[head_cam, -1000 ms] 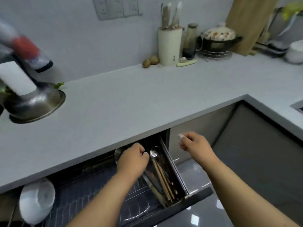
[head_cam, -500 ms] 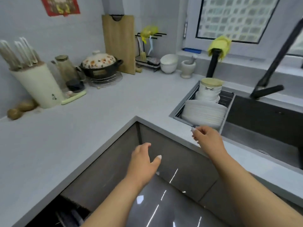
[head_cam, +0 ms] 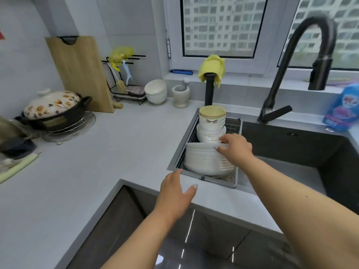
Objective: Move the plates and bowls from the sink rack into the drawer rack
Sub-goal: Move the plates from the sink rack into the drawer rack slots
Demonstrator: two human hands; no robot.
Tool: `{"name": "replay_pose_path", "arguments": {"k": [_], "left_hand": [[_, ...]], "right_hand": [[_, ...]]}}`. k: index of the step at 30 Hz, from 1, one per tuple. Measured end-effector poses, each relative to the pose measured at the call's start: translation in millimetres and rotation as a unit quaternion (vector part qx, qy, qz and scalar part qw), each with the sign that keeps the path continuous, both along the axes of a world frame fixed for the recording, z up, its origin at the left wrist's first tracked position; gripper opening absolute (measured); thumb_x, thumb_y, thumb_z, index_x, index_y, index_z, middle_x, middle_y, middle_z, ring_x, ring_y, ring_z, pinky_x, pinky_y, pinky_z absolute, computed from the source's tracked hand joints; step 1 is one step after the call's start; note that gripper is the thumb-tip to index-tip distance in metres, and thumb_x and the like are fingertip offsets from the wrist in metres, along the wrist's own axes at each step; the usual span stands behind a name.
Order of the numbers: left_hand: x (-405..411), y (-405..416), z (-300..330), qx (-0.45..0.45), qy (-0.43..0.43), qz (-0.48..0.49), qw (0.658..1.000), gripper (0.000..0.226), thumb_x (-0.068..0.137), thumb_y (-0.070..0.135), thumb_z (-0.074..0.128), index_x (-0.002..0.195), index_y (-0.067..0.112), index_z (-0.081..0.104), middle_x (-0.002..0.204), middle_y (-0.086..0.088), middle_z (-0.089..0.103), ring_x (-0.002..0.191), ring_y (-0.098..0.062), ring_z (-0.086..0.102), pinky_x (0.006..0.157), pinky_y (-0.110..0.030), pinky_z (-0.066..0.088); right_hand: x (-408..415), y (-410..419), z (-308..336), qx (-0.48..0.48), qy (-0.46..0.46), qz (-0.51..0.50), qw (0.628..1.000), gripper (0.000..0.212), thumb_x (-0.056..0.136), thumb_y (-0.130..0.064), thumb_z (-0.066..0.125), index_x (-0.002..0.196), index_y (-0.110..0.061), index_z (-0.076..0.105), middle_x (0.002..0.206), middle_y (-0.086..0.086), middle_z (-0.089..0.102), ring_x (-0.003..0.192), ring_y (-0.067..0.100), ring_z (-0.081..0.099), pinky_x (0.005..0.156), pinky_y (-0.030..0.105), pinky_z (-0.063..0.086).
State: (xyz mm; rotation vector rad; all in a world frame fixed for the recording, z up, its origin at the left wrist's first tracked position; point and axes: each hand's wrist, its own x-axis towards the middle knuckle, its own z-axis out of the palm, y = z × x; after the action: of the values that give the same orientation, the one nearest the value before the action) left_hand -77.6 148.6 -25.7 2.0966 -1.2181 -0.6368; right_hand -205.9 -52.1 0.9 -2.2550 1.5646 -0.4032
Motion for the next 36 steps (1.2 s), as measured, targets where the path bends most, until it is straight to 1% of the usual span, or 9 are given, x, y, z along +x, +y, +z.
{"name": "replay_pose_path", "arguments": {"k": [4,9,18,21,24,27,30,33,36], "left_hand": [[10,-12,-4,0.003,0.016,0.001,1.0,0.062,0.09,0.044,0.055,0.143,0.021,0.033,0.146,0.003,0.036,0.137,-0.013,0.03,0.113,-0.029,0.027],[15,-14,-9,0.009,0.022,0.007,1.0,0.057,0.091,0.041,0.054,0.141,0.02,0.036,0.143,0.002,0.041,0.133,-0.012,0.036,0.111,-0.029,0.03],[8,3,2,-0.027,0.019,0.042,0.999,0.048,0.093,0.038,0.053,0.137,0.02,0.041,0.139,0.007,0.044,0.128,-0.008,0.04,0.103,-0.022,0.033],[3,16,11,-0.051,0.024,0.066,0.996,0.042,0.093,0.037,0.054,0.132,0.023,0.044,0.132,0.01,0.046,0.118,-0.004,0.044,0.088,-0.021,0.038],[0,31,22,-0.08,0.069,0.118,0.987,0.034,0.094,0.035,0.054,0.125,0.022,0.049,0.123,0.006,0.054,0.109,-0.005,0.05,0.089,-0.021,0.036],[-2,51,41,-0.13,0.273,0.208,0.93,0.031,0.098,0.034,0.047,0.12,0.014,0.052,0.116,-0.008,0.061,0.103,-0.018,0.062,0.087,-0.033,0.05],[-2,82,62,-0.192,0.513,0.261,0.795,0.045,0.1,0.044,0.038,0.124,0.007,0.046,0.114,-0.029,0.059,0.099,-0.037,0.066,0.079,-0.045,0.055],[1,125,74,-0.211,0.59,0.269,0.731,0.053,0.098,0.05,0.037,0.123,0.005,0.051,0.11,-0.025,0.066,0.092,-0.035,0.07,0.069,-0.042,0.057],[-2,175,76,-0.253,0.576,0.33,0.704,0.031,0.096,0.012,0.039,0.123,0.002,0.052,0.097,-0.017,0.068,0.082,-0.029,0.068,0.053,-0.035,0.057]], "right_hand": [[11,-19,-3,0.045,0.097,0.03,0.994,0.027,0.089,-0.05,0.052,0.112,-0.039,0.062,0.113,-0.006,0.065,0.114,0.021,0.052,0.095,0.042,0.033],[13,-29,-5,0.073,0.074,0.076,0.992,0.02,0.091,-0.04,0.057,0.104,-0.028,0.066,0.102,-0.005,0.066,0.103,0.019,0.051,0.099,0.038,0.026],[10,-25,28,-0.025,0.043,0.136,0.989,0.019,0.092,-0.035,0.057,0.1,-0.019,0.065,0.098,-0.001,0.064,0.1,0.024,0.055,0.095,0.04,0.029],[1,-10,56,-0.053,0.006,0.155,0.986,0.013,0.091,-0.033,0.059,0.09,-0.021,0.063,0.09,0.0,0.063,0.095,0.027,0.055,0.092,0.04,0.032],[-10,24,86,-0.121,-0.033,0.207,0.97,0.011,0.089,-0.028,0.062,0.083,-0.018,0.062,0.081,-0.004,0.055,0.086,0.026,0.054,0.083,0.035,0.035],[-19,73,108,-0.217,-0.036,0.301,0.928,0.011,0.086,-0.021,0.065,0.092,-0.013,0.07,0.079,-0.008,0.053,0.079,0.018,0.053,0.076,0.033,0.037],[-24,127,112,-0.287,-0.049,0.413,0.863,0.009,0.08,-0.017,0.066,0.087,-0.016,0.071,0.08,-0.004,0.061,0.077,0.017,0.055,0.075,0.034,0.036],[-18,177,99,-0.293,-0.057,0.517,0.802,0.008,0.071,-0.018,0.067,0.078,-0.021,0.068,0.074,-0.007,0.06,0.075,0.011,0.049,0.072,0.031,0.029],[-2,219,81,-0.272,-0.101,0.581,0.761,0.006,0.072,-0.029,0.072,0.074,-0.025,0.068,0.071,-0.01,0.06,0.074,0.009,0.051,0.075,0.031,0.033]]}}
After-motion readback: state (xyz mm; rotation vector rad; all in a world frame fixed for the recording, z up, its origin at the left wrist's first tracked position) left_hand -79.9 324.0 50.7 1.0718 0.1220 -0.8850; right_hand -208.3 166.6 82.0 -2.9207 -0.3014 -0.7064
